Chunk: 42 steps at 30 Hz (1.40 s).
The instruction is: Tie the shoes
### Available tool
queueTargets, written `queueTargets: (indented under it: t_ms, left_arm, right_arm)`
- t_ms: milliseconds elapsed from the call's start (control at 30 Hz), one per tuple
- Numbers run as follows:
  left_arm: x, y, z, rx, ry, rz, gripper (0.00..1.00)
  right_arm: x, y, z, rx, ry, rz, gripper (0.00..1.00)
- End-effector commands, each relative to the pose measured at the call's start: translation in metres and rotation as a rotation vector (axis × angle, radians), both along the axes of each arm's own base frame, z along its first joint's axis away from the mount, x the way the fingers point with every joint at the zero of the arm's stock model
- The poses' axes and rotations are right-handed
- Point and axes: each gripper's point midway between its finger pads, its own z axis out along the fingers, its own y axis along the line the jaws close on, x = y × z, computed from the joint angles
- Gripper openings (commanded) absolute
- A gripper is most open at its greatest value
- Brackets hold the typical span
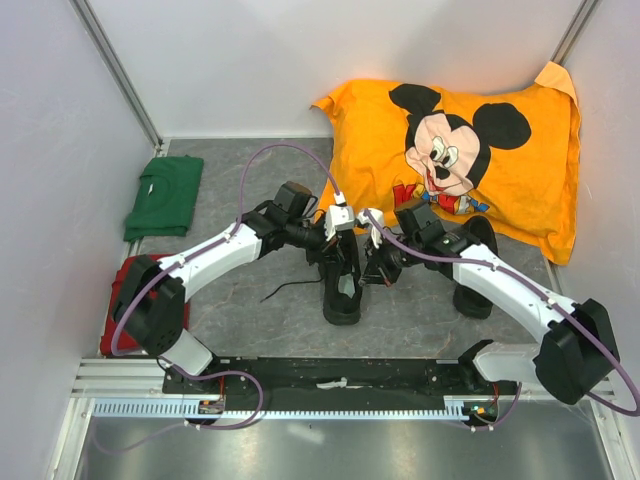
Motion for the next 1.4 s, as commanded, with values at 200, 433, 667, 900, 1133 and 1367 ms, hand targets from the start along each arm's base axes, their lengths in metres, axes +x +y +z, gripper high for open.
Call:
queueTargets:
  t_ms: [200, 433, 667, 900, 1133, 1367]
  left_arm:
    - [-0.001, -0.008, 0.040, -0.126, -0.030, -0.003, 0.03]
    - [-0.008, -0.007, 0.041, -0.140, -0.008, -0.031, 0.04]
    - [-0.015, -0.004, 0.041, -0.141, -0.006, -0.055, 0.09]
    - [-0.014, 0.007, 0.037, -0.125, 0.017, -0.044, 0.21]
    - [0.003, 0.013, 0.030, -0.088, 0.007, 0.015, 0.24]
    - [0.003, 0.012, 0.020, -0.054, 0.037, -0.019, 0.30]
  right_arm:
    - [0.040, 0.019, 0.019, 0.048, -0.092, -0.077, 0.00]
    - [0.051, 0.029, 0.015, 0.061, -0.060, -0.110, 0.00]
    - [0.051, 0.029, 0.001, 0.034, -0.018, -0.114, 0.00]
    - [0.048, 0.025, -0.007, -0.011, -0.023, -0.087, 0.00]
    - [0.045, 0.030, 0.005, 0.028, -0.061, -0.039, 0.00]
    - [0.043, 0.025, 0.004, 0.006, -0.077, -0.034, 0.00]
